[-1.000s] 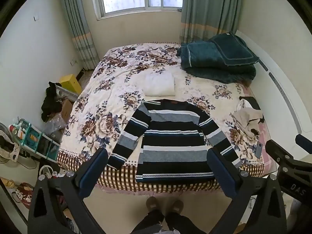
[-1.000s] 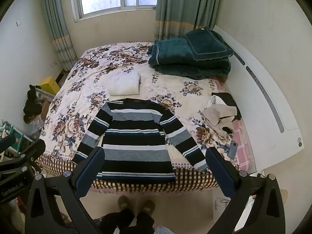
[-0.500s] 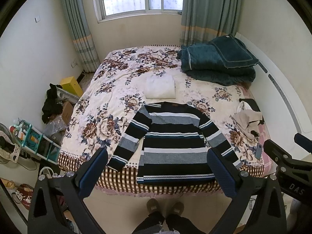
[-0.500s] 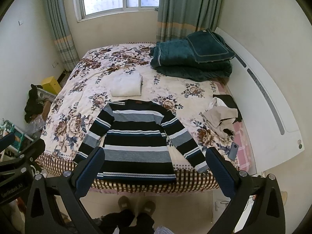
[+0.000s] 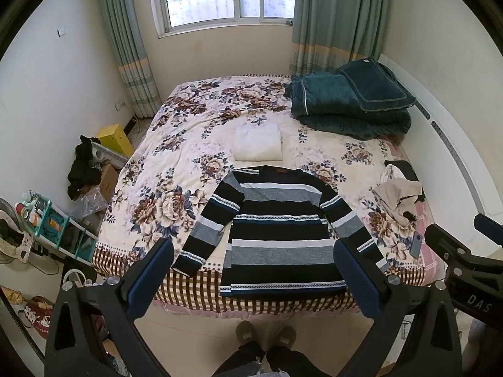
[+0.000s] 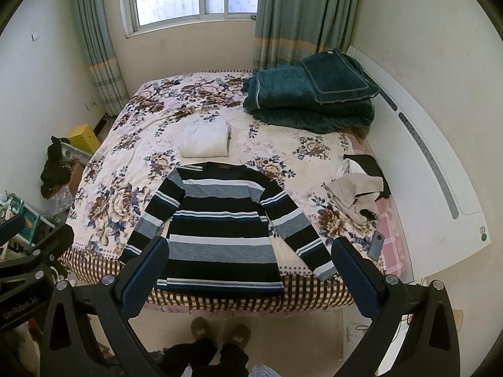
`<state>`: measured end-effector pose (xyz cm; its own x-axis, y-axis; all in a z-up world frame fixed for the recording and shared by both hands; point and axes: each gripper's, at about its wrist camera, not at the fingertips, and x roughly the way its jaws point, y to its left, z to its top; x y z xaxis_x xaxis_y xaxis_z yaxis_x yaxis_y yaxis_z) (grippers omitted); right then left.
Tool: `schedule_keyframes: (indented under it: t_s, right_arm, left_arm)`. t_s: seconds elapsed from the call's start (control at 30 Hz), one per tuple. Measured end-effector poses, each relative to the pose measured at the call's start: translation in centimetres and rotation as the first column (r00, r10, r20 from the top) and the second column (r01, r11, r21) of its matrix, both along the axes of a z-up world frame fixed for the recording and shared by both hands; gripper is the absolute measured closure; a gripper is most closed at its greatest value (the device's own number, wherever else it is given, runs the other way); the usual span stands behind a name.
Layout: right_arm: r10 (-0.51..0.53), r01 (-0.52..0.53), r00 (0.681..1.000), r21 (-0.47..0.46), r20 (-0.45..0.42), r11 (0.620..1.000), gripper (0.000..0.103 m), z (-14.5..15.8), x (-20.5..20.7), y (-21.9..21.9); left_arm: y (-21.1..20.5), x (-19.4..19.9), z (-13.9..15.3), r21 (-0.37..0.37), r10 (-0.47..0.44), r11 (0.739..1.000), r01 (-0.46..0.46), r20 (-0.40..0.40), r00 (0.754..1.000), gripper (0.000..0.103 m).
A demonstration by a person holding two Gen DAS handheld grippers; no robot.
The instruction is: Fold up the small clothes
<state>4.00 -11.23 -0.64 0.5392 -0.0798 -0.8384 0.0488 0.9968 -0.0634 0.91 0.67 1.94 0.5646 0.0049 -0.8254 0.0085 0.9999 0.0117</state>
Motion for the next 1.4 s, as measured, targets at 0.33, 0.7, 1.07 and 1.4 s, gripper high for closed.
schedule_keyframes:
  t_s: [0.33, 0.7, 1.07, 1.4]
  right_arm:
    - [-0.001, 0.001, 1.0, 0.003, 0.001, 1.0, 0.0, 0.8, 0.1, 0.1]
    - [0.007, -0.007, 1.0, 0.006, 0.002, 1.0, 0.0, 2.8, 0.4, 0.7]
    - [0.009, -0.009, 1.0, 0.009, 0.004, 1.0, 0.0, 2.8, 0.3, 0.6]
    - [0.008, -0.008, 1.0, 0.009, 0.007, 1.0, 0.0, 2.7, 0.3, 0.6]
  left_arm:
    - [-0.1, 0.3, 0.4, 0.0, -0.001, 1.0, 0.001, 0.003, 1.0, 0.0]
    - [0.0, 0.3, 0.5, -0.001, 0.001, 1.0, -0.001, 0.006, 1.0, 0.0]
    - [0.0, 0.3, 0.8, 0.002, 0.0, 1.0, 0.0, 0.01, 1.0, 0.0]
    - [0.0, 0.1, 0.7, 0.002, 0.0, 1.0, 0.0, 0.015, 1.0, 0.0]
